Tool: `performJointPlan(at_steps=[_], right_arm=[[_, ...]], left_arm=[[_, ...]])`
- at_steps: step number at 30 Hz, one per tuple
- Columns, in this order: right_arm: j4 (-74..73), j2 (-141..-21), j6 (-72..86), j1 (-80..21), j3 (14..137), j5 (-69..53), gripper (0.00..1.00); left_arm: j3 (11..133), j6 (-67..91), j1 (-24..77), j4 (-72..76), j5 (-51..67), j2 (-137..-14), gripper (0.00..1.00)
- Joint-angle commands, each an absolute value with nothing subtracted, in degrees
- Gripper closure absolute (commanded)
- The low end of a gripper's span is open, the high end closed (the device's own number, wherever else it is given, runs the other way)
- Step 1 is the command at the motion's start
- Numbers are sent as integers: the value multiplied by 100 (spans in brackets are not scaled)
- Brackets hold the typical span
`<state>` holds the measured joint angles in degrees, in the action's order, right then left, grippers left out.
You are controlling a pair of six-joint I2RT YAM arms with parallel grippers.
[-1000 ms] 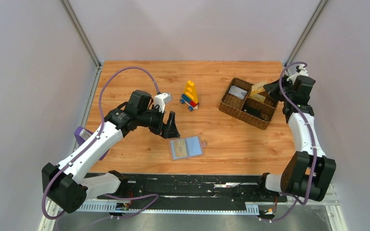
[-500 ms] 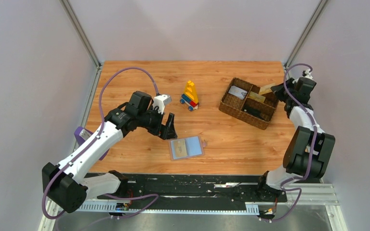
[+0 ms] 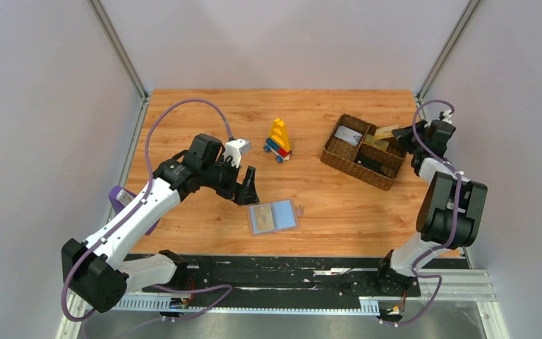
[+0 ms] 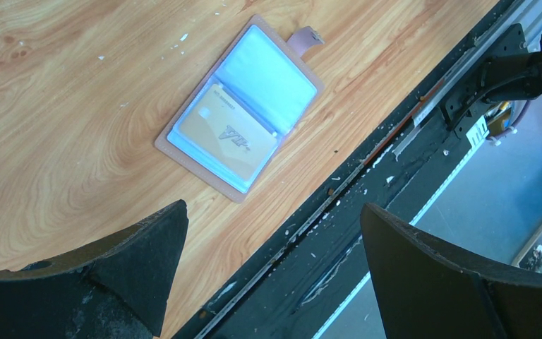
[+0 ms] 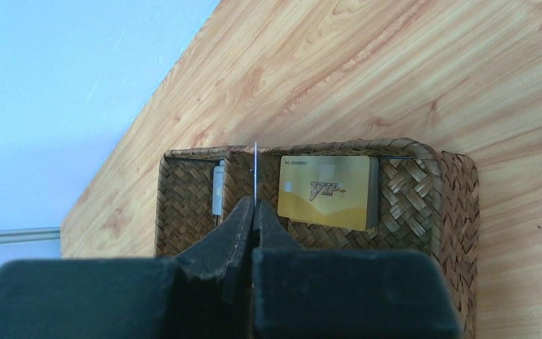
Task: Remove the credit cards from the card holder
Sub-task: Place the credit card in the storage box.
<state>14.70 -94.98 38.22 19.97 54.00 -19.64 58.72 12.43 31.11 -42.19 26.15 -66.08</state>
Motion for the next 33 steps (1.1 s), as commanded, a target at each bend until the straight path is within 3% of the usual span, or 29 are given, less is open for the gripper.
performJointPlan(at_steps=[1, 27, 33], right_arm=[[2211, -9606, 4131, 2005, 5290, -2036, 100], [2861, -10278, 4807, 1897, 5070, -1954, 93], [2774, -10361, 4830, 1895, 5101, -1934, 79]], left_arm=[[5888, 1090, 3129, -4175, 2600, -6556, 0], [5889, 1082, 3129, -4184, 2578, -6564, 0], [5893, 1081, 3127, -4184, 2571, -6573, 0]])
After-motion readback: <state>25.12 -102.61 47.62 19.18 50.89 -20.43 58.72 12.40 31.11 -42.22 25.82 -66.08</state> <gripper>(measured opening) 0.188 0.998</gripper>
